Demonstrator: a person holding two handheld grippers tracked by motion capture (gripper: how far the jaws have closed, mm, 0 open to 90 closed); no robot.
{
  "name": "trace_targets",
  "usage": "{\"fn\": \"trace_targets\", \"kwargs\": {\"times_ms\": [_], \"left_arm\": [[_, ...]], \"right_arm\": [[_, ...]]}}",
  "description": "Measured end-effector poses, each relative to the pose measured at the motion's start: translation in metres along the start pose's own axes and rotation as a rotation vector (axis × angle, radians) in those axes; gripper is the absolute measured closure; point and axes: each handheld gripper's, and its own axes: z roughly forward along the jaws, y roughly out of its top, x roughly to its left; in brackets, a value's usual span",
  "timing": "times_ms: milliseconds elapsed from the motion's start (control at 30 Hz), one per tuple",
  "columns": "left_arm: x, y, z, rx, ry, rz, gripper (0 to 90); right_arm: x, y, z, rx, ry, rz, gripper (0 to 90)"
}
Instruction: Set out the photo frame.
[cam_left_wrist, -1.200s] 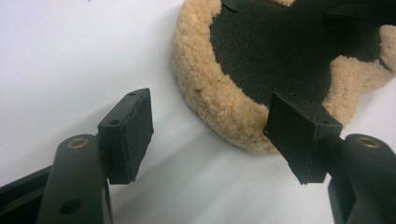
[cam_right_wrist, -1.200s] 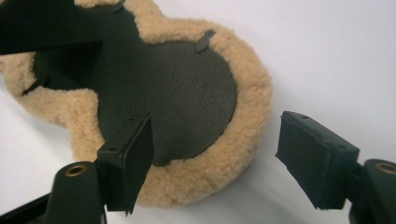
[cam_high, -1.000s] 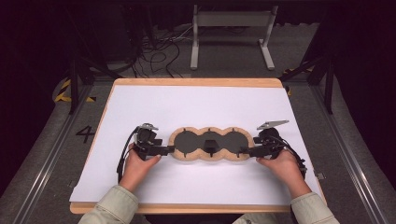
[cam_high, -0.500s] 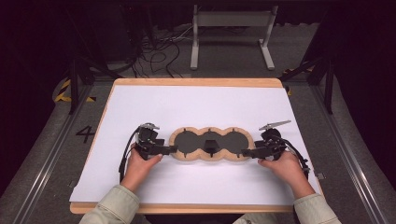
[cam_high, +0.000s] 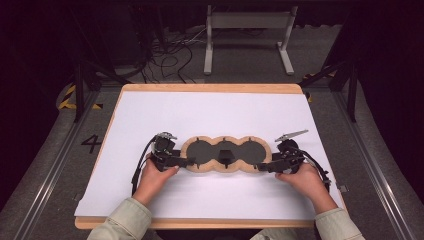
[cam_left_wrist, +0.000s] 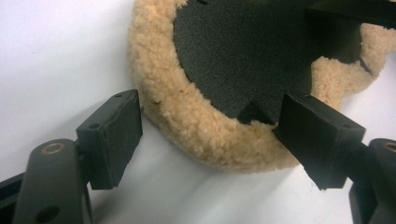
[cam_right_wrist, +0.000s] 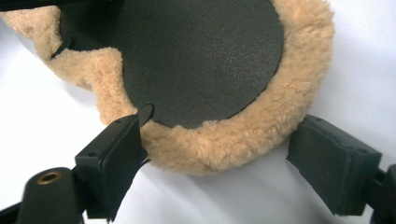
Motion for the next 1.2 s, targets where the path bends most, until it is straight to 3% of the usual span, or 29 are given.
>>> {"fn": "trace_targets", "kwargs": {"times_ms": [67,100,200,333,433,533,600,767,833,1000,1200], "left_arm": [[-0.001,0.001,0.001,0.003,-0.012,-0.014,22.1],[-0.001,0.002,0.002,0.006,-0.004,0.0,22.0],[-0.006,0.003,0.003,0.022,0.003,-0.007,21.1],[-0.003,0.003,0.002,0.01,0.006,-0.018,23.3],[-0.004,0.003,0.002,0.021,-0.009,-0.031,24.0],[-0.005,0.004,0.001,0.027,0.003,-0.049,24.6],[-0.008,0.003,0.0,0.037,0.021,-0.036,25.0],[-0.009,0.002,-0.001,0.064,-0.006,-0.055,24.8],[-0.009,0.003,-0.001,0.062,0.011,-0.048,23.8],[-0.008,0.003,-0.002,0.057,0.0,-0.066,25.9],[-0.006,0.003,-0.004,0.041,0.001,-0.073,31.0]], "right_arm": [[0.0,0.001,0.0,0.006,0.002,0.007,17.0],[0.0,0.001,0.001,0.005,0.004,0.01,16.5],[0.002,0.002,0.001,0.013,-0.006,0.02,15.9],[0.003,0.003,0.001,0.025,-0.008,0.015,15.4],[0.003,0.003,0.002,0.028,-0.009,0.013,14.8],[0.004,0.004,0.002,0.04,-0.011,-0.003,14.6],[0.005,0.003,0.002,0.051,-0.015,-0.021,14.7],[0.007,0.003,0.002,0.067,-0.022,-0.032,13.6],[0.008,0.004,0.003,0.068,-0.018,-0.021,11.9],[0.01,0.006,0.005,0.074,-0.026,0.003,10.1],[0.006,0.009,0.001,0.079,-0.003,0.067,16.0]]}}
